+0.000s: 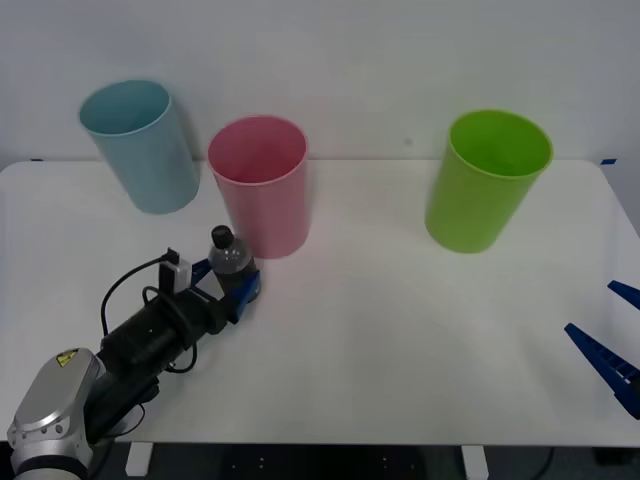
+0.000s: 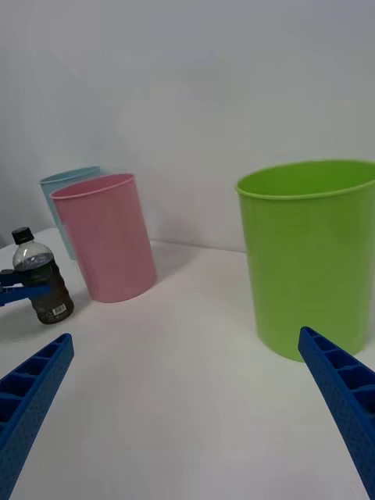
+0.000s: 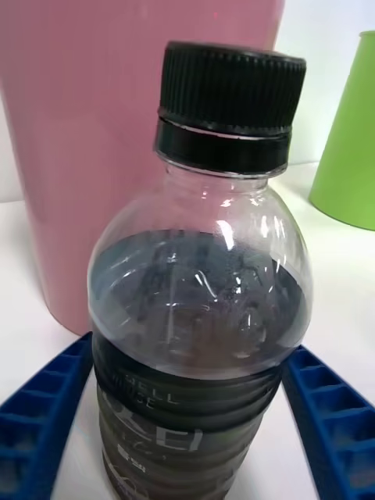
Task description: Grasp the object on the table and drop it into the matching bin: aluminum can to the light blue bin, PET bottle to the pink bin.
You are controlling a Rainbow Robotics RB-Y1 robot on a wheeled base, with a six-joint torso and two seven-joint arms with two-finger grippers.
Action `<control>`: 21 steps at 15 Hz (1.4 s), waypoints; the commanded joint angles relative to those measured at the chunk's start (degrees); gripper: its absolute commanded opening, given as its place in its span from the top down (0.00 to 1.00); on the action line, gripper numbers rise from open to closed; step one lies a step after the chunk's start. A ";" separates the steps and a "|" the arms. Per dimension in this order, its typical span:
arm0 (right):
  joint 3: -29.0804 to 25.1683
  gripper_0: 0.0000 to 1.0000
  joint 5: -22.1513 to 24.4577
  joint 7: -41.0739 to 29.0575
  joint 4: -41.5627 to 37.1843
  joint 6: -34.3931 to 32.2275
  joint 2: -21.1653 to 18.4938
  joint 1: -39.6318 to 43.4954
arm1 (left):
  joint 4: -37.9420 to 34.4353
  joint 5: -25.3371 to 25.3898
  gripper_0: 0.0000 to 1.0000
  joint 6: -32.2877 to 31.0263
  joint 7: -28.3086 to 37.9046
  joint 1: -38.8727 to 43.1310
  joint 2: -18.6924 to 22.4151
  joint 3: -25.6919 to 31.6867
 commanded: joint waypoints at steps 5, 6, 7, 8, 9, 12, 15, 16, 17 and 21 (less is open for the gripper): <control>0.00 0.00 0.00 0.00 0.00 0.00 0.00 0.00 | 0.08 -0.17 1.00 -0.03 -0.31 0.01 0.08 -0.19; 0.00 0.00 0.00 0.00 0.00 0.00 0.00 0.00 | -0.01 -0.17 1.00 -0.12 -0.31 0.10 0.17 -0.28; 0.00 0.00 0.00 0.00 0.00 0.00 0.00 0.00 | -0.01 -0.17 1.00 -0.12 -0.31 0.27 0.17 -0.19; 0.00 0.00 0.00 0.00 0.00 0.00 0.00 0.00 | -0.01 -0.17 1.00 -0.38 -0.23 0.36 0.34 -0.28; 0.00 0.00 0.00 0.00 0.00 0.00 0.00 0.00 | -0.01 0.18 1.00 -0.47 -0.23 0.36 0.70 -0.28; 0.00 0.00 0.00 0.00 0.00 0.00 0.00 0.00 | -0.27 4.13 1.00 -2.84 0.12 0.89 4.04 -0.37; 0.00 0.00 0.00 0.00 0.00 0.00 0.00 0.00 | -0.53 10.02 1.00 -3.28 0.30 1.07 8.87 -2.56; 0.00 0.00 0.00 0.00 0.00 0.00 0.00 0.00 | -0.89 12.22 1.00 -3.28 0.39 1.33 10.63 -3.53; 0.00 0.00 0.00 0.00 0.00 0.00 0.00 0.00 | -2.12 13.89 1.00 -3.37 0.65 2.03 12.39 -4.15; 0.00 0.00 0.00 0.00 0.00 0.00 0.00 0.00 | -10.03 18.28 1.00 -3.37 2.67 7.57 16.08 -3.88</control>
